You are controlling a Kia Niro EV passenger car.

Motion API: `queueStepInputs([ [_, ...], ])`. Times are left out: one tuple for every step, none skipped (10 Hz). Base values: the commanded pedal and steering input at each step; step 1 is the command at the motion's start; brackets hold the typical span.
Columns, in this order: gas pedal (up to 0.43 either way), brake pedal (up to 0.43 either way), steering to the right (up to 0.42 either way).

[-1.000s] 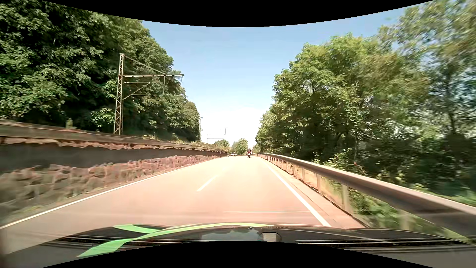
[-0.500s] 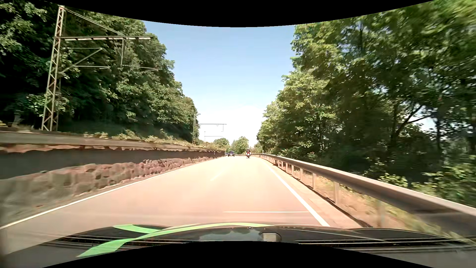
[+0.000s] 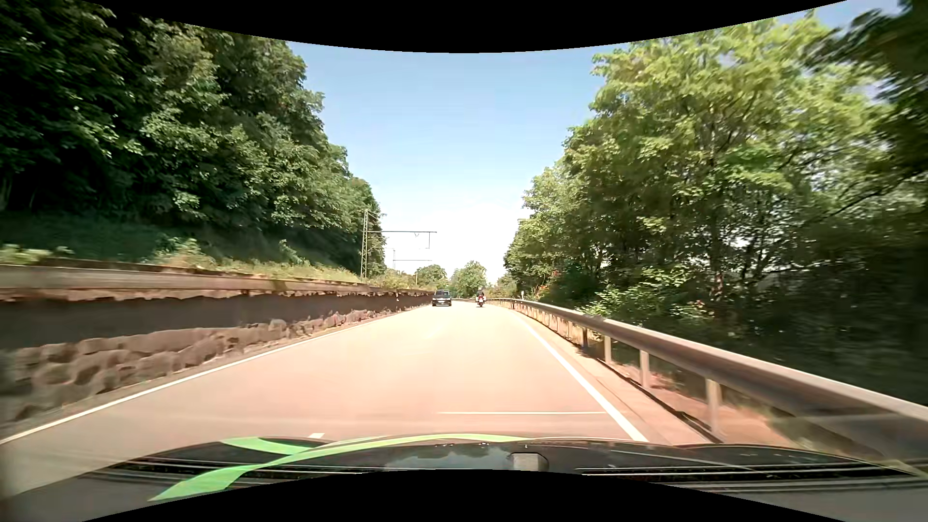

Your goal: Follow the waypoints while adhering to traffic rules and regulations

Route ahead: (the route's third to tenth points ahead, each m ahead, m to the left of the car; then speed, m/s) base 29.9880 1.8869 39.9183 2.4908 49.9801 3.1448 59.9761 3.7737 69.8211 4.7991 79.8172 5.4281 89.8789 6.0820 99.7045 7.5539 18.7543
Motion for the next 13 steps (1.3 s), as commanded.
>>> queueStepInputs([
  [0.228,0.0,-0.004],
  [0.228,0.0,-0.004],
  [0.24,0.0,-0.004],
  [0.248,0.0,-0.004],
  [0.248,0.0,-0.005],
  [0.248,0.0,-0.006],
  [0.248,0.0,-0.006],
  [0.248,0.0,-0.006],
  [0.26,0.0,-0.007],
  [0.26,0.0,-0.008],
  [0.268,0.0,-0.008],
  [0.268,0.0,-0.008],
  [0.28,0.0,-0.008],
])
